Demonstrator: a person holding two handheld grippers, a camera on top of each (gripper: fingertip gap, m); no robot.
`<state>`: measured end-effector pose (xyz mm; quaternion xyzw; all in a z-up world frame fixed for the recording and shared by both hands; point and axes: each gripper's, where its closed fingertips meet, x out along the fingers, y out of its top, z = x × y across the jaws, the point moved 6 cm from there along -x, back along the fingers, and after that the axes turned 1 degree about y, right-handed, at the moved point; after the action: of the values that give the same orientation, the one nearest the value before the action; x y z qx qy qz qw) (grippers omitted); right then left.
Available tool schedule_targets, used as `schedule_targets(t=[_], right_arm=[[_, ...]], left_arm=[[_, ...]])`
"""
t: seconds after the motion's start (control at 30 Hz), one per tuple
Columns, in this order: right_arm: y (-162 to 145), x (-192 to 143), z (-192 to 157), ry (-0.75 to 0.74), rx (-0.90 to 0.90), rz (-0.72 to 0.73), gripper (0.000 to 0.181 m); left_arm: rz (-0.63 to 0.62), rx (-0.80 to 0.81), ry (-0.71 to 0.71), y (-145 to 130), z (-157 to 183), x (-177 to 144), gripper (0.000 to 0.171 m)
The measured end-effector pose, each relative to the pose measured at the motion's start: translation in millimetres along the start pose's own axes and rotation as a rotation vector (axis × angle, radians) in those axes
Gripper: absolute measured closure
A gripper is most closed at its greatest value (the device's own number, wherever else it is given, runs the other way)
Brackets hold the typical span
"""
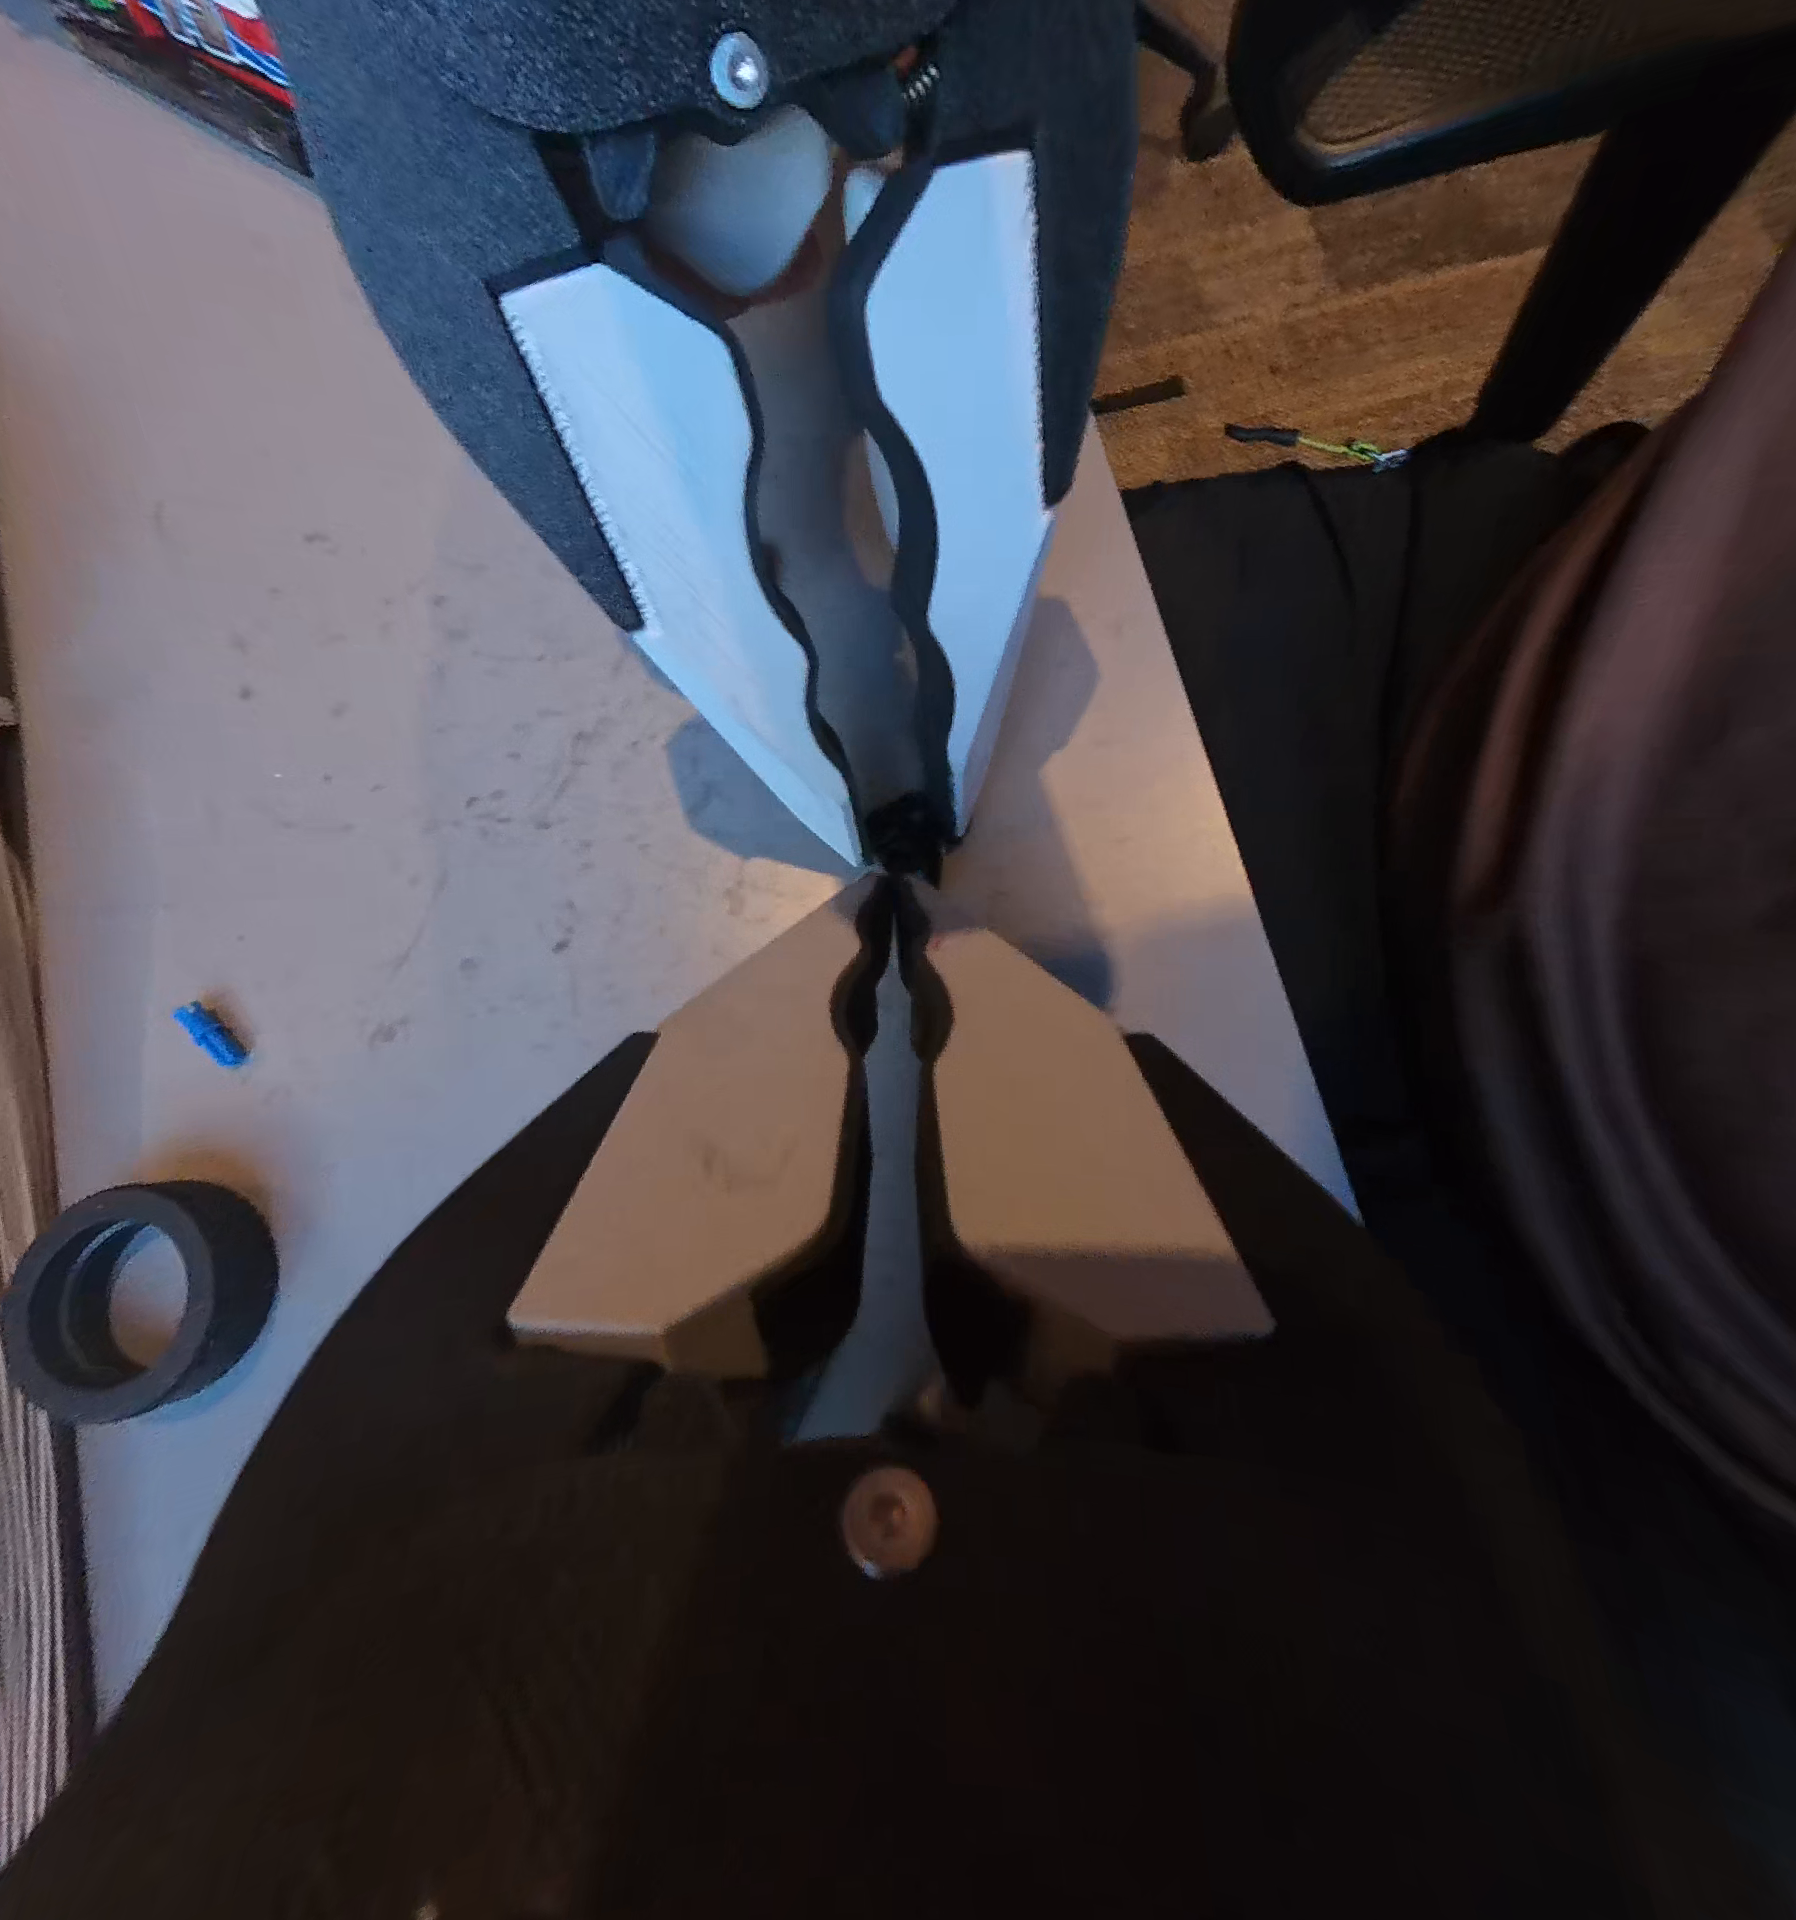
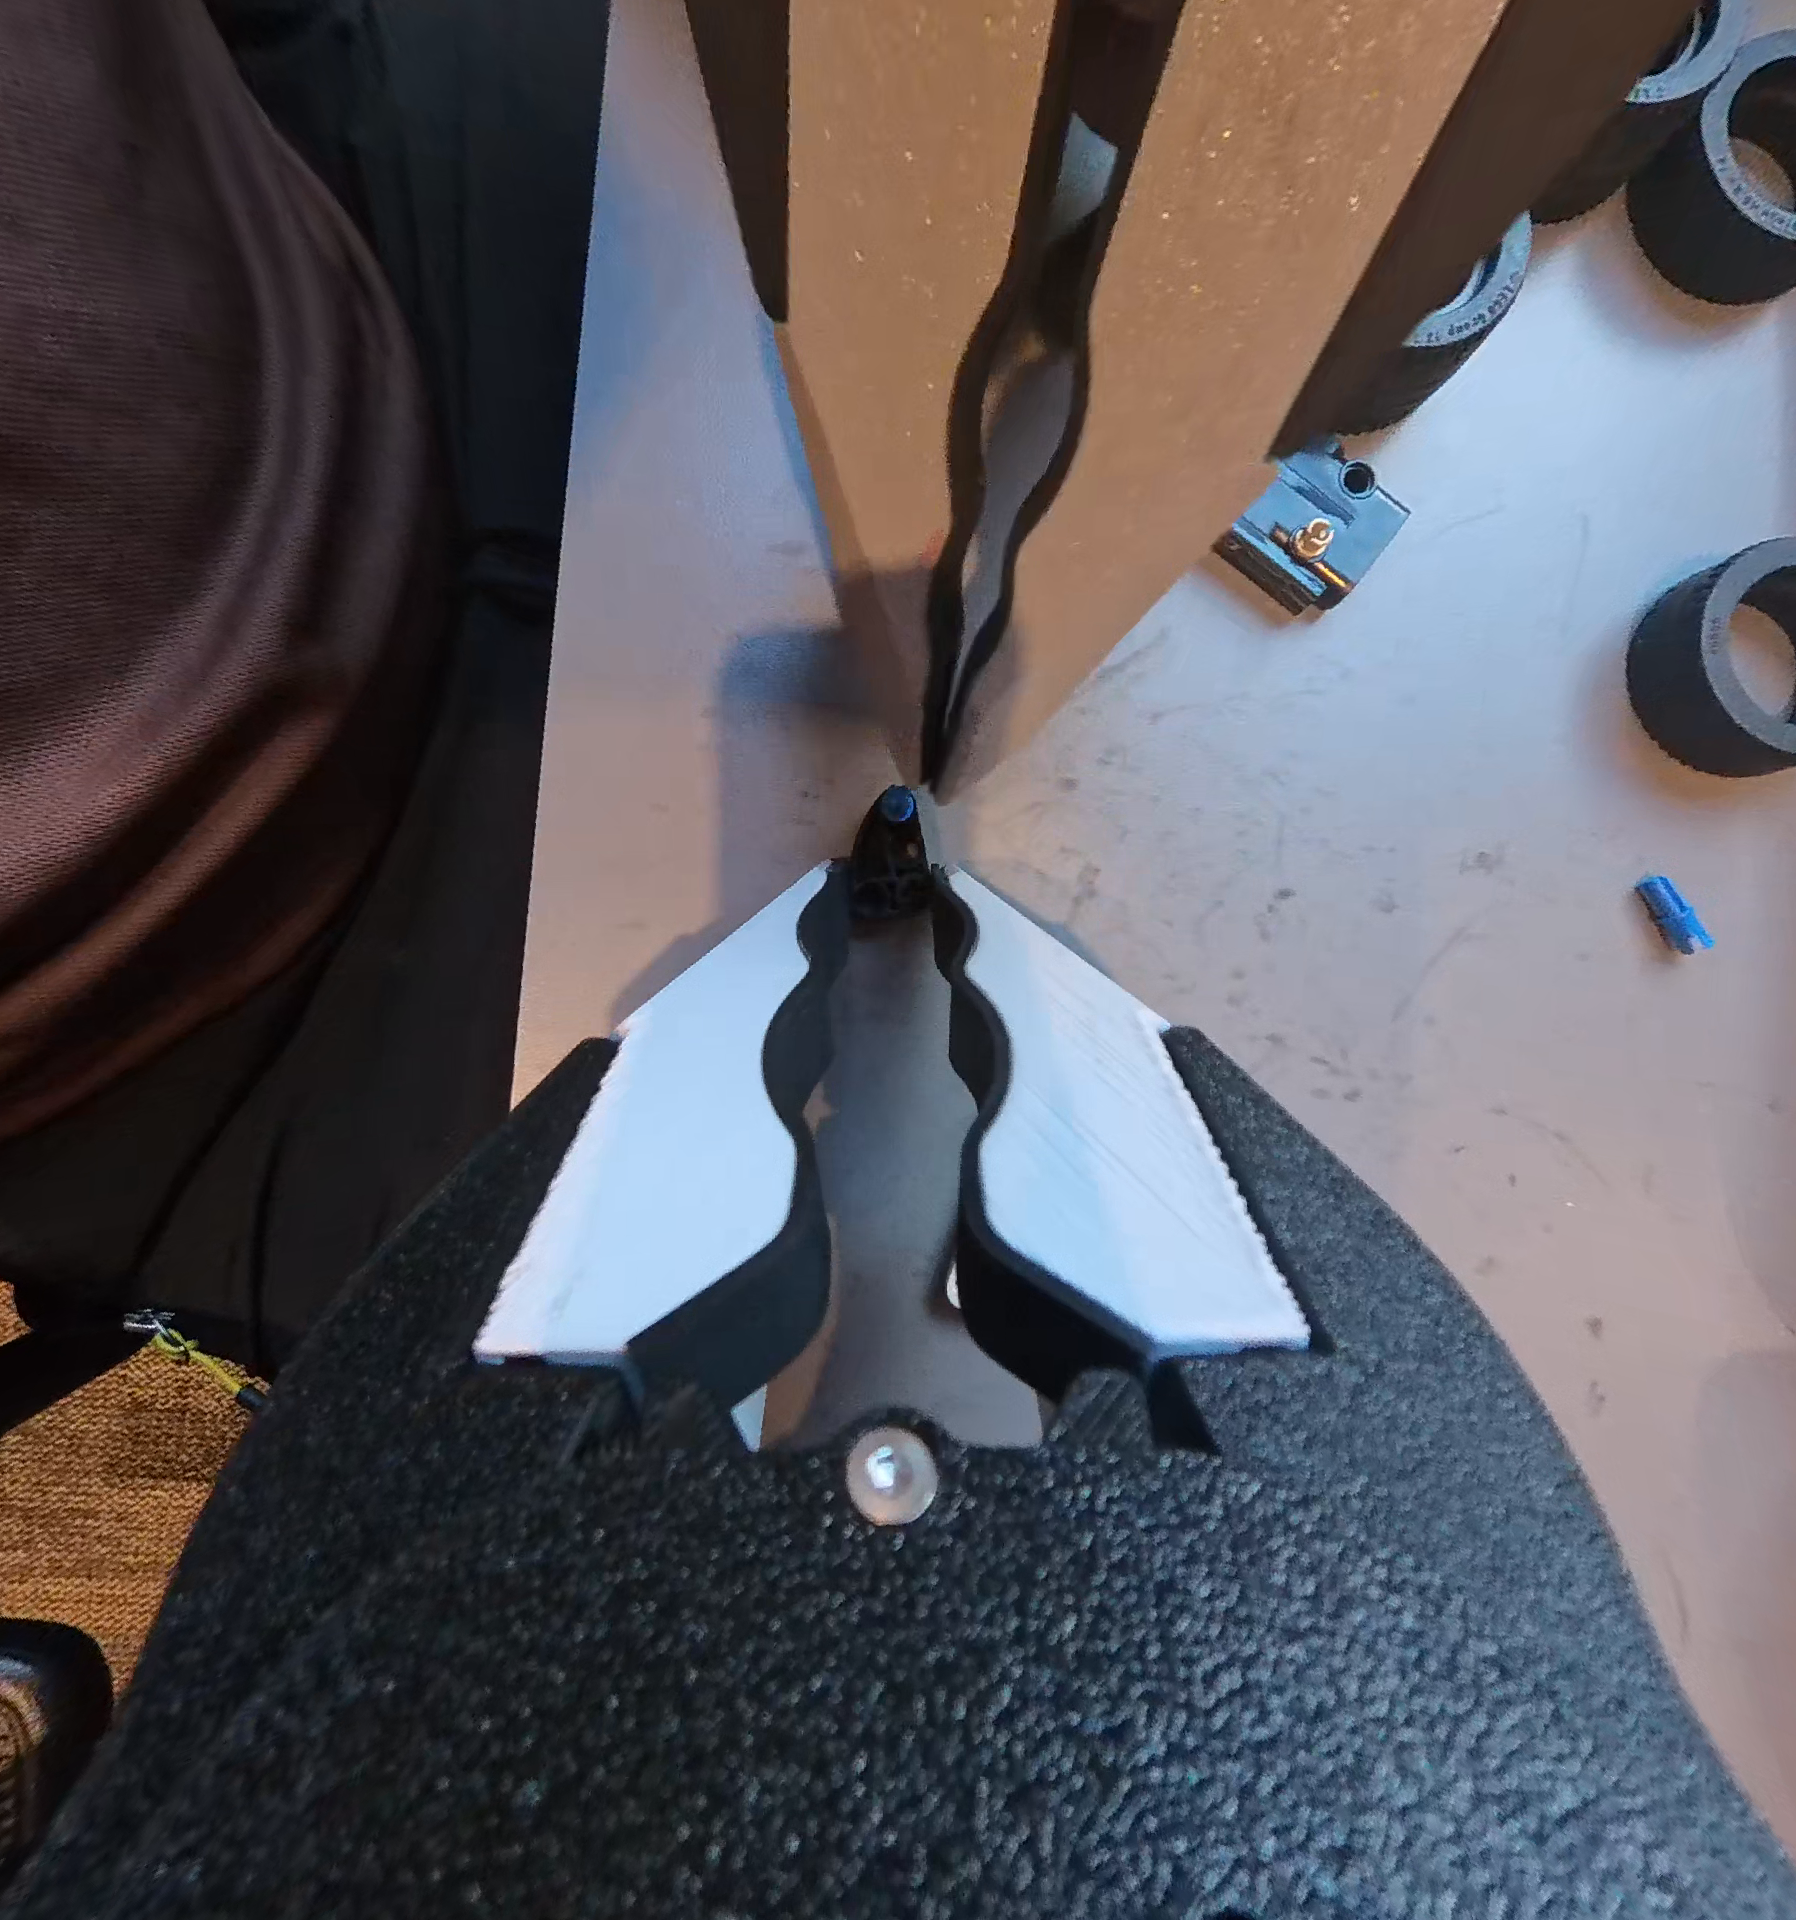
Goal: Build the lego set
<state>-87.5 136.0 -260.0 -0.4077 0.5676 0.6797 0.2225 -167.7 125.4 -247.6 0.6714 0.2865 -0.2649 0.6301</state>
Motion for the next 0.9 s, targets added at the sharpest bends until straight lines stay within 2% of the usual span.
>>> schedule_targets(t=[0.13, 0.43, 0.53, 0.63, 0.9], right_arm=[[0.1, 0.0, -0.2, -0.003, -0.001, -0.003, 0.166], [0.1, 0.1, 0.1, -0.001, 0.004, -0.004, 0.166], [0.4, 0.5, 0.4, 0.008, -0.005, -0.007, 0.166], [1.0, 0.8, 1.7, 0.033, -0.010, -0.009, 0.166], [1.5, 2.4, 6.3, 0.116, -0.026, 0.005, 0.166]], left_arm=[[-0.015, -0.012, -0.020, 1.1, 2.1, 0.2, 0.164], [-0.034, -0.002, -0.032, 1.1, 2.5, 4.5, 0.170], [-0.021, 0.049, -0.036, -0.6, 2.9, 4.0, 0.171], [-0.016, 0.094, -0.125, -1.2, -1.3, 3.9, 0.171], [-0.092, 0.349, -0.312, 4.2, -8.3, 5.1, 0.171]])
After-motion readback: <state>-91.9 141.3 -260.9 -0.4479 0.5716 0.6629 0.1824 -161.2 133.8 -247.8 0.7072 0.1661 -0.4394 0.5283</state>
